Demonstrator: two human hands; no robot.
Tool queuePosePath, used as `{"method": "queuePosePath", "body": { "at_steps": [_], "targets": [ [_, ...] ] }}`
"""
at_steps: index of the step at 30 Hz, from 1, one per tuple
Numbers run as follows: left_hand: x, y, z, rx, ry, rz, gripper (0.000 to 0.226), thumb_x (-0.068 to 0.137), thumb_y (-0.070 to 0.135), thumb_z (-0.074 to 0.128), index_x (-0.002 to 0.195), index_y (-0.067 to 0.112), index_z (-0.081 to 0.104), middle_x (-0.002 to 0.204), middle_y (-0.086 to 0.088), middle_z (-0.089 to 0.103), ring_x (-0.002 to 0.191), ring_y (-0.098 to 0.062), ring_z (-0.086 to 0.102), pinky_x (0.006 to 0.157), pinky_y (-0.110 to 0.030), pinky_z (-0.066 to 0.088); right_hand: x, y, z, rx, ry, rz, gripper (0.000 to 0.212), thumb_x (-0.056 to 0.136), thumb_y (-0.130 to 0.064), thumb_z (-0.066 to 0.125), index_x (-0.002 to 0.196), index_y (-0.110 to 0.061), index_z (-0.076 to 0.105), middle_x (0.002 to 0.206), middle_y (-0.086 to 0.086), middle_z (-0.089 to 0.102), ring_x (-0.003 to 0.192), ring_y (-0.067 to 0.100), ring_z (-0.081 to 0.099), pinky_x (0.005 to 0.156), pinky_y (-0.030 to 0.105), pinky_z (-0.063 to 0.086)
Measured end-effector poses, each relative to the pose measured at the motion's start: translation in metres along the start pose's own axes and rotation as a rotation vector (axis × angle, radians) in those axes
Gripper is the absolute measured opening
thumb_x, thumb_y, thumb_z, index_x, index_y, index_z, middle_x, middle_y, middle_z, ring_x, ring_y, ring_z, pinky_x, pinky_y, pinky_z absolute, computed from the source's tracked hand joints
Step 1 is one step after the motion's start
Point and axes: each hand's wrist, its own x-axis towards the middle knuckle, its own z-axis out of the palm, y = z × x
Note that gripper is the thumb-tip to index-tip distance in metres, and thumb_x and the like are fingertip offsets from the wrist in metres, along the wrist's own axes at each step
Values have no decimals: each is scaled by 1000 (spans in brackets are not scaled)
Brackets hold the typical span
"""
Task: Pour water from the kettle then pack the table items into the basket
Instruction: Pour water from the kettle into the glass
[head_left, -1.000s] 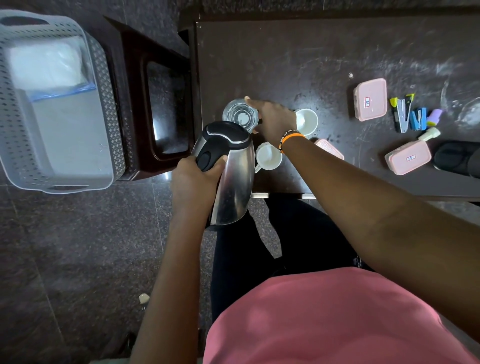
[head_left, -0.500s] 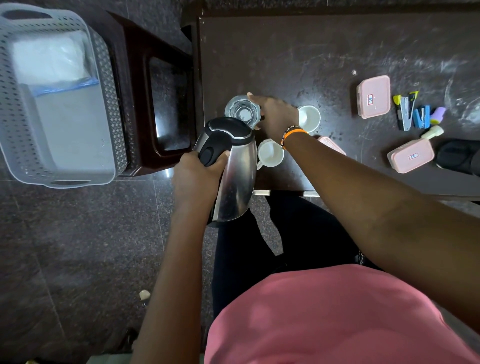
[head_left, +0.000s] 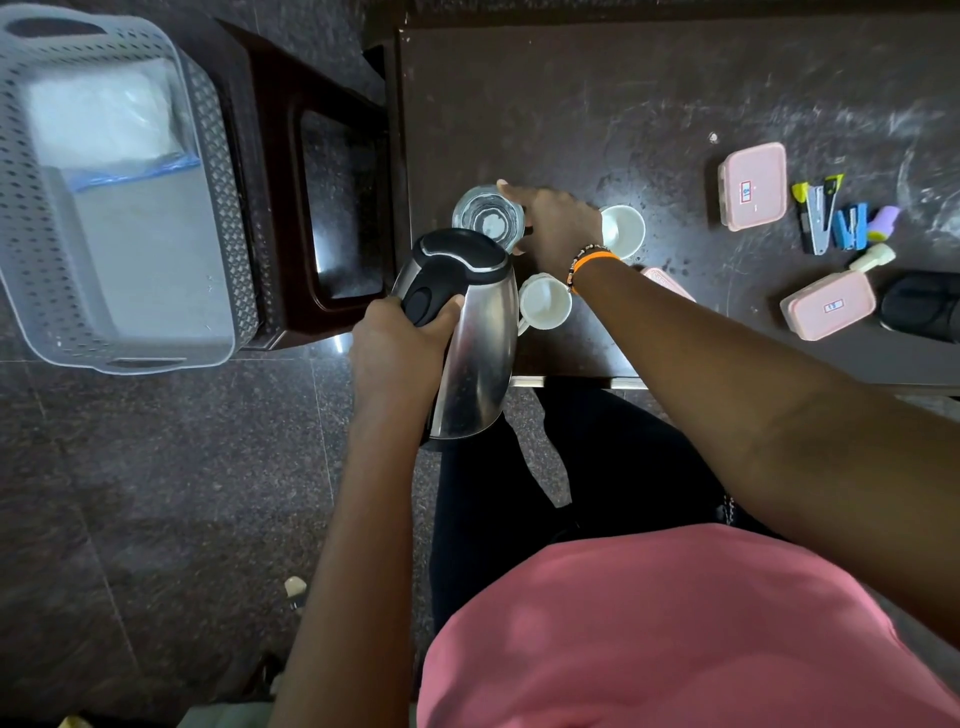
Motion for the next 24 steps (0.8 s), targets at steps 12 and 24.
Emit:
{"method": "queuePosePath", "body": {
  "at_steps": [12, 24],
  "targets": [
    [0, 3, -1, -10, 2, -2, 38, 76, 49, 66, 77, 11, 61, 62, 9, 54, 58, -2, 49, 47, -16, 30, -3, -2, -3, 5, 1, -12, 60, 80, -30, 58, 134, -46, 38, 121, 4, 65, 108, 34, 61, 87, 44, 49],
    [0, 7, -3, -2, -4, -2, 39, 77, 48, 66, 72, 10, 58, 60, 5, 52, 60, -17, 51, 48, -21, 33, -3, -4, -5, -17, -14, 9, 59, 81, -29, 57, 134, -45, 38, 122, 6, 65, 109, 34, 61, 92, 45, 46]
  ]
}}
